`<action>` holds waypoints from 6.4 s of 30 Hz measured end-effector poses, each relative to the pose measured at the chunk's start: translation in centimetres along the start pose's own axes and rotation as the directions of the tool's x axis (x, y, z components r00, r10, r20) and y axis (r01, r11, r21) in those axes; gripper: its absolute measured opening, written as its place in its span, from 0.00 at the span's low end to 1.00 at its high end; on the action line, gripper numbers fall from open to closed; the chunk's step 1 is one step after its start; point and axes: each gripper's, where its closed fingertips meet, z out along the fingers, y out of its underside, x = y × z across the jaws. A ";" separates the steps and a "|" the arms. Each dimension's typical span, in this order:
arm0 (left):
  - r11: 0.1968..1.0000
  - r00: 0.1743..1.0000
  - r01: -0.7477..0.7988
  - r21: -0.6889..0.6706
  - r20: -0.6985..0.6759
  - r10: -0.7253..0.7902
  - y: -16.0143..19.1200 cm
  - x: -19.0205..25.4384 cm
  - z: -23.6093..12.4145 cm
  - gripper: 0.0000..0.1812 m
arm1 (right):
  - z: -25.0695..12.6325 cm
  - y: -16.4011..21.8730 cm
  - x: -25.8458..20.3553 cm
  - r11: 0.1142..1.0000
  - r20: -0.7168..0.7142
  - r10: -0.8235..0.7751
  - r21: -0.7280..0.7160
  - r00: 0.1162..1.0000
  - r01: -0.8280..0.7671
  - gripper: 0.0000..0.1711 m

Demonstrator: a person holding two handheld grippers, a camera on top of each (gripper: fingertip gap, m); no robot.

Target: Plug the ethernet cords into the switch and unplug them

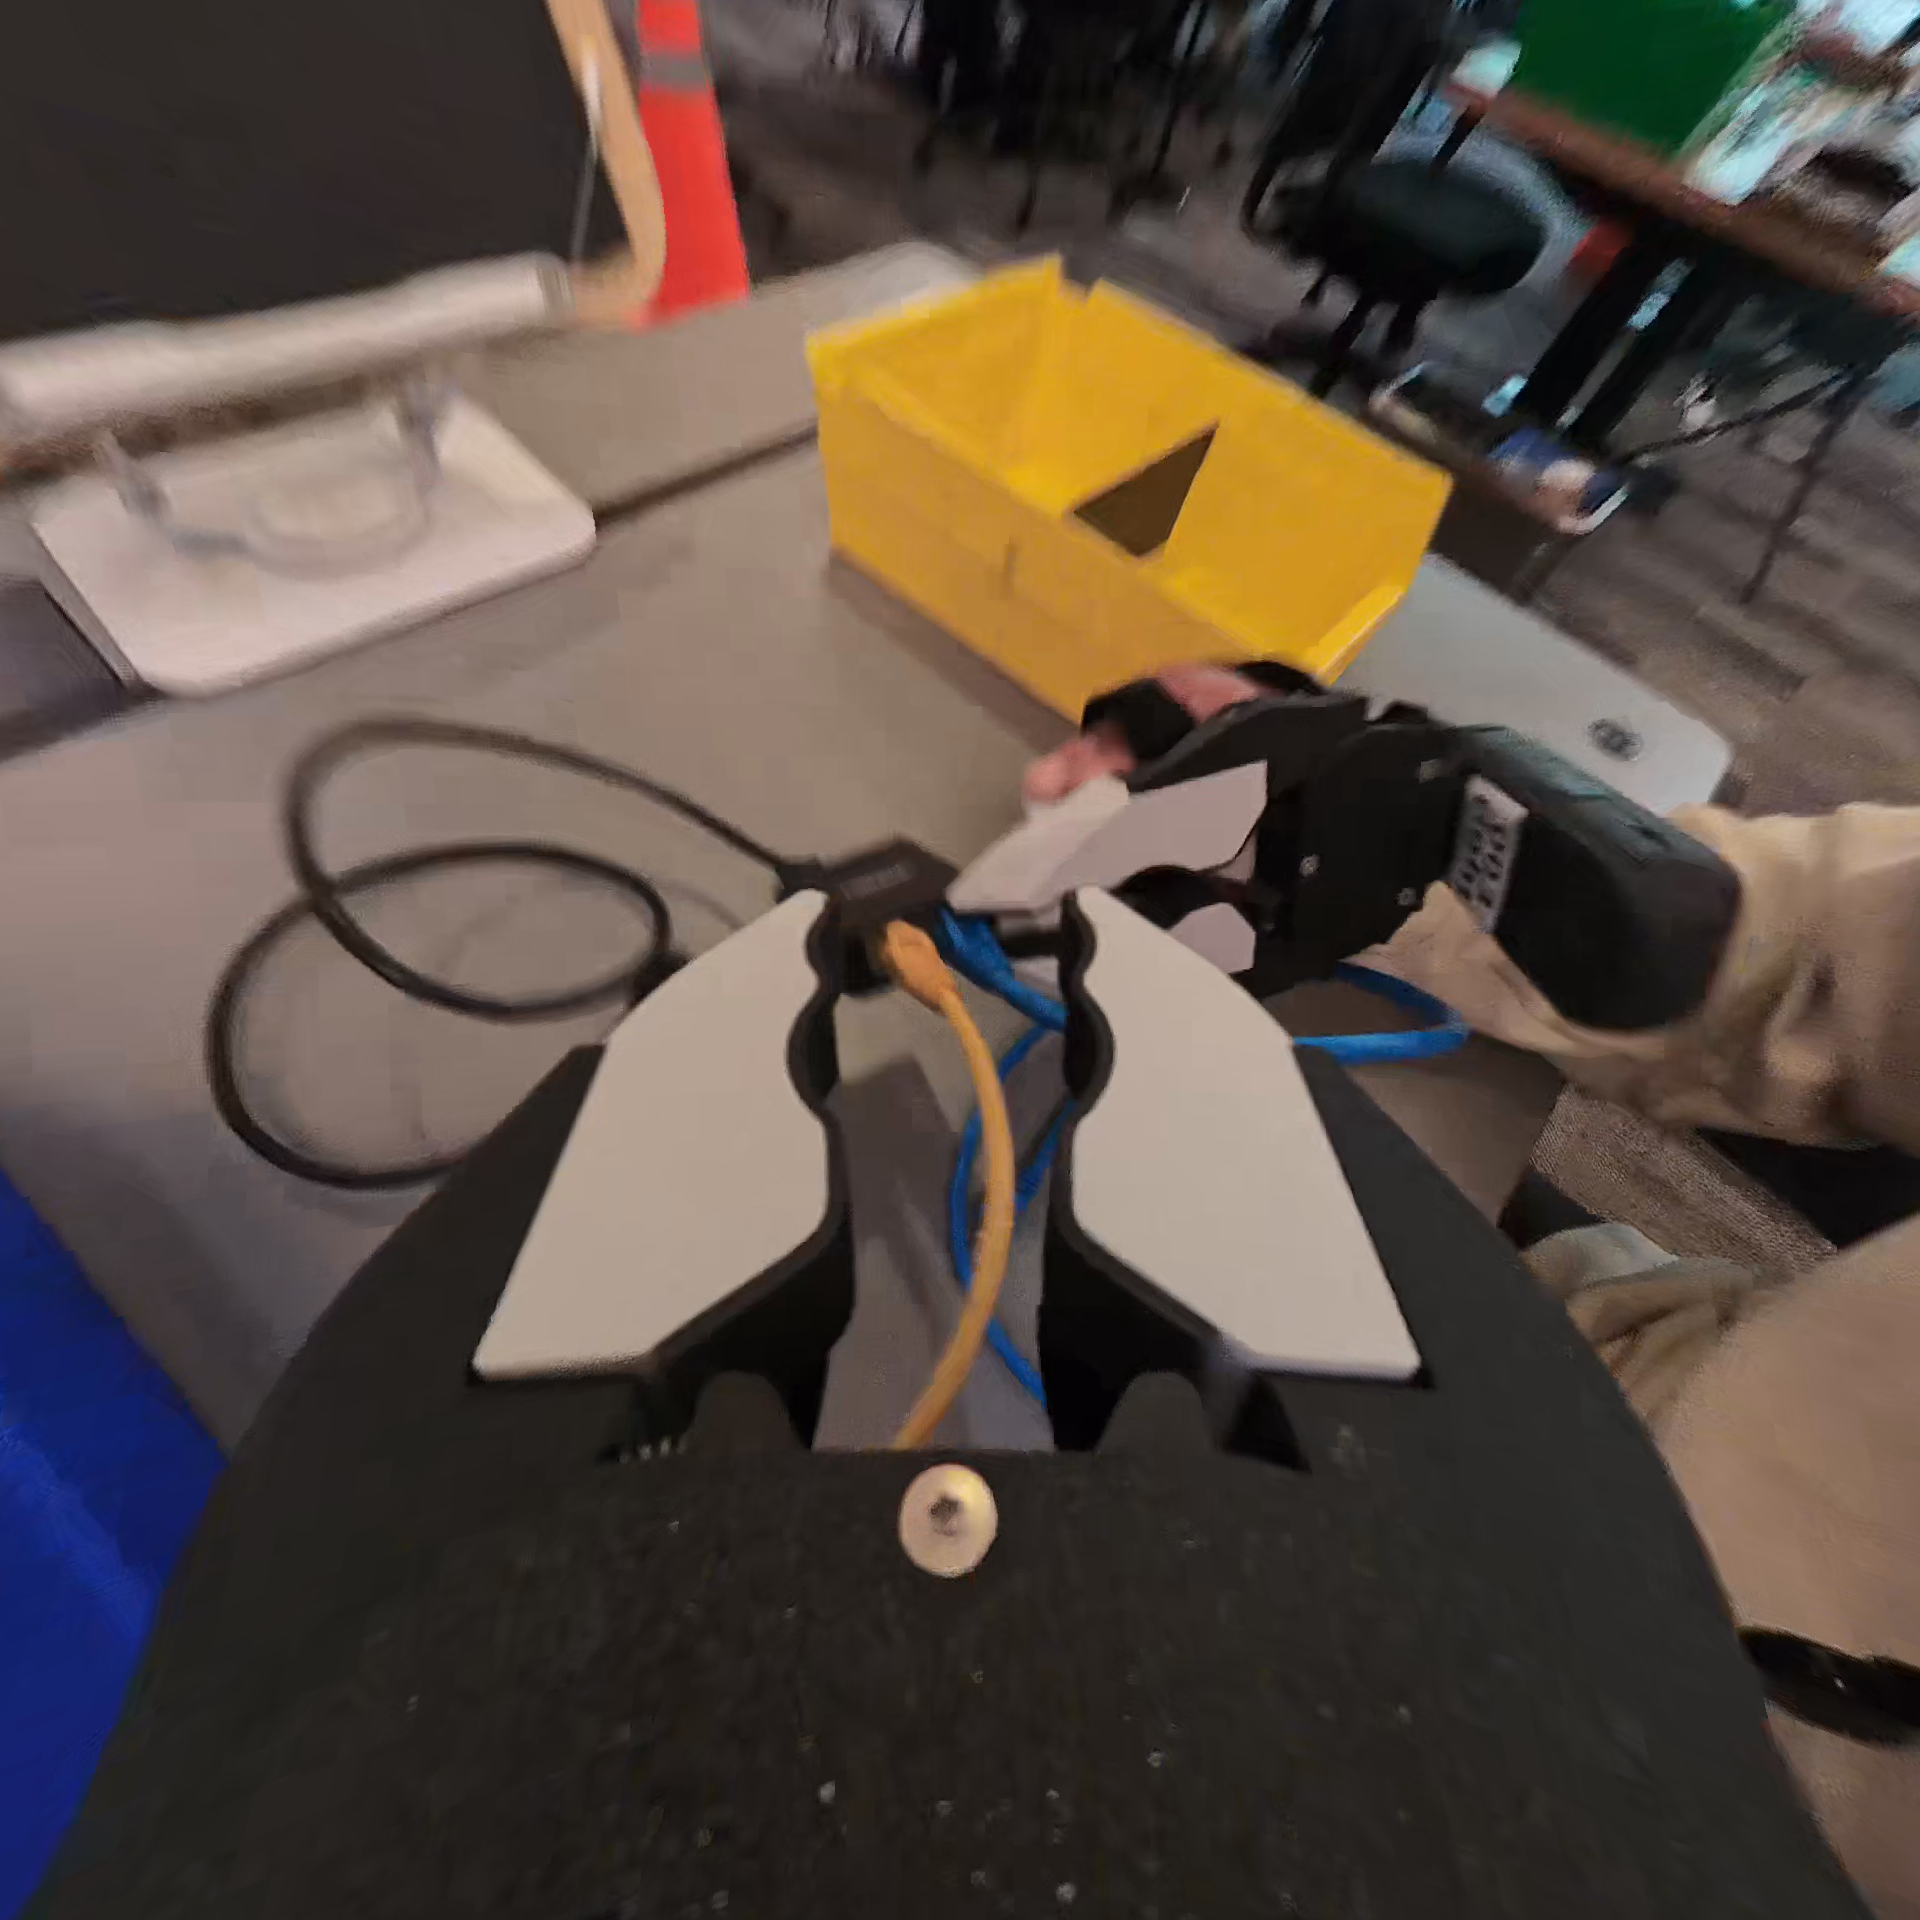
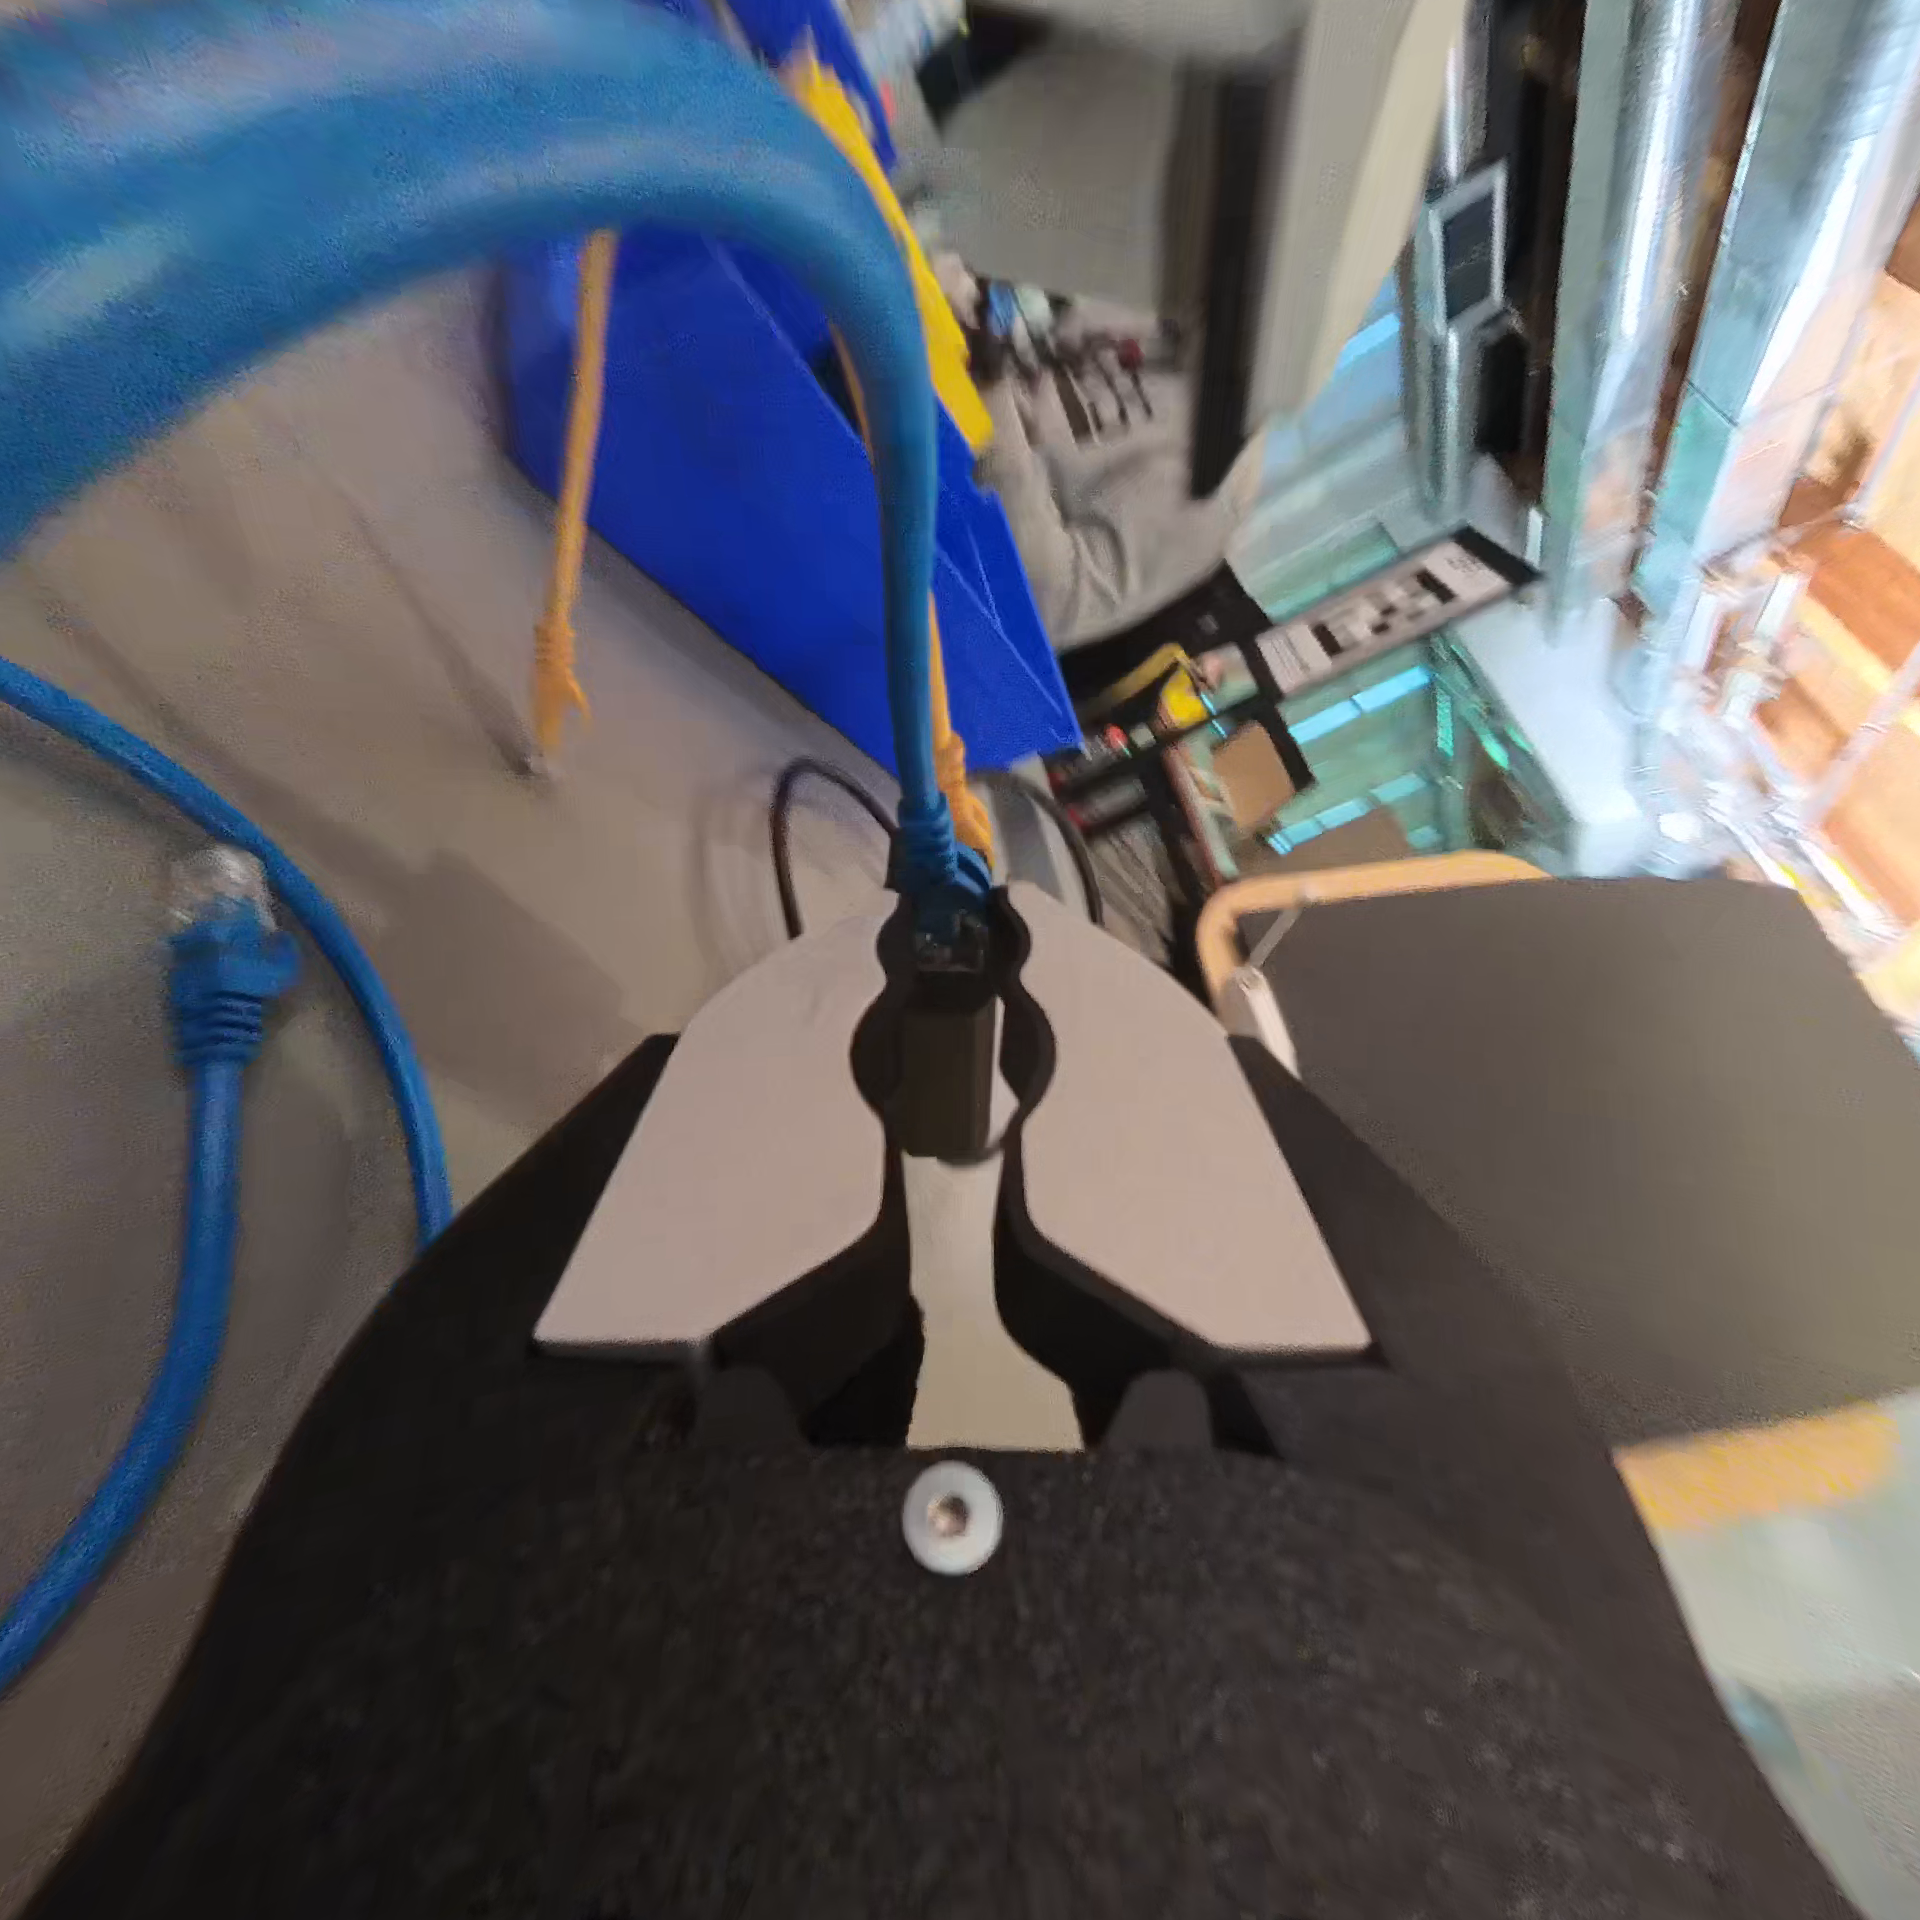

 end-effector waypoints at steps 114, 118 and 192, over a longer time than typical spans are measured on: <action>0.438 0.439 -0.858 -0.268 0.059 0.896 4.8 -2.7 6.8 0.13 | -1.1 -2.4 0.8 0.901 0.360 0.276 -0.420 0.891 -0.110 0.10; 0.421 0.421 -0.857 -0.297 0.068 0.905 4.9 -2.4 6.8 0.13 | -0.7 -2.3 1.0 0.872 0.328 0.334 -0.462 0.883 -0.159 0.12; 0.340 0.309 -0.870 -0.358 0.142 0.940 6.0 -3.4 7.2 0.13 | -1.9 -0.6 -0.3 0.900 0.272 0.323 -0.386 0.906 -0.205 0.09</action>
